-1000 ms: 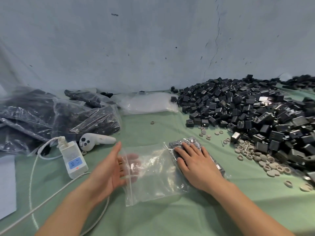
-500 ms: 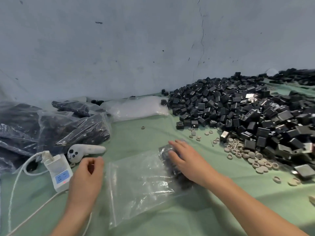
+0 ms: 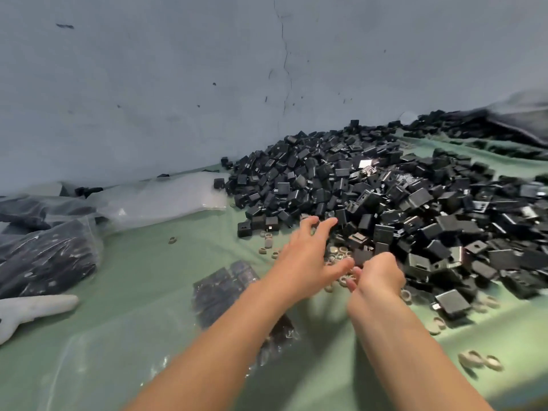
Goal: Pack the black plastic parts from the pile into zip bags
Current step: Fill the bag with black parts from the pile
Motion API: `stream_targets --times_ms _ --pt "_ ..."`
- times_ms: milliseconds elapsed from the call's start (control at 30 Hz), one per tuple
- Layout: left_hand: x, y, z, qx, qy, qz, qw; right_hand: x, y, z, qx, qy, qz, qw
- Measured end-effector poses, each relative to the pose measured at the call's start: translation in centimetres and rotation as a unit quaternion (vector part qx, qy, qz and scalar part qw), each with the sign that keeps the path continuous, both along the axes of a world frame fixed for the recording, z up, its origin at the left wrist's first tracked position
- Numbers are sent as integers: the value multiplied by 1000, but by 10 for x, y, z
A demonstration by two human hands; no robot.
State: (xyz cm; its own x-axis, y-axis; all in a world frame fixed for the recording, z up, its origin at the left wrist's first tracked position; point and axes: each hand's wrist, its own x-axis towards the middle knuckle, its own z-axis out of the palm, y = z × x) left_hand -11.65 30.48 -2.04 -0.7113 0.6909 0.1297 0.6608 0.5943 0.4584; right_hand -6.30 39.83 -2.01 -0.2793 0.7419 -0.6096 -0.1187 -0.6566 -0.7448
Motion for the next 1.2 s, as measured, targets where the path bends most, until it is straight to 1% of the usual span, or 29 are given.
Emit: stream_targets --times_ms 67,133,300,433,533,633,800,867,967,1033,1200 --pt "-12 32 -7 -22 -21 -25 999 3 7 1 -26 6 1 1000" --pt "-22 55 -15 -46 -24 -37 998 6 12 4 -22 17 12 1000" --pt "-37 70 -22 -71 15 -35 997 16 25 6 -12 25 42 999" --pt "-36 71 -26 -83 41 -4 996 21 32 5 -10 29 111 993" --pt "-29 75 -28 -67 60 26 996 28 39 6 -26 38 150 988" --pt "-25 80 -33 -62 95 63 992 33 46 3 -14 39 194 980" --pt "-33 90 -32 -96 77 99 987 39 54 -4 18 50 261 964" --pt "-35 86 -34 -63 104 102 987 40 56 -5 22 56 283 957" --pt "-31 75 -46 27 187 95 977 37 58 -6 36 55 304 950" --pt "-30 70 -51 60 205 86 973 35 58 -7 50 55 306 949" --pt "-36 65 -49 26 220 50 974 31 59 -6 58 59 300 950"
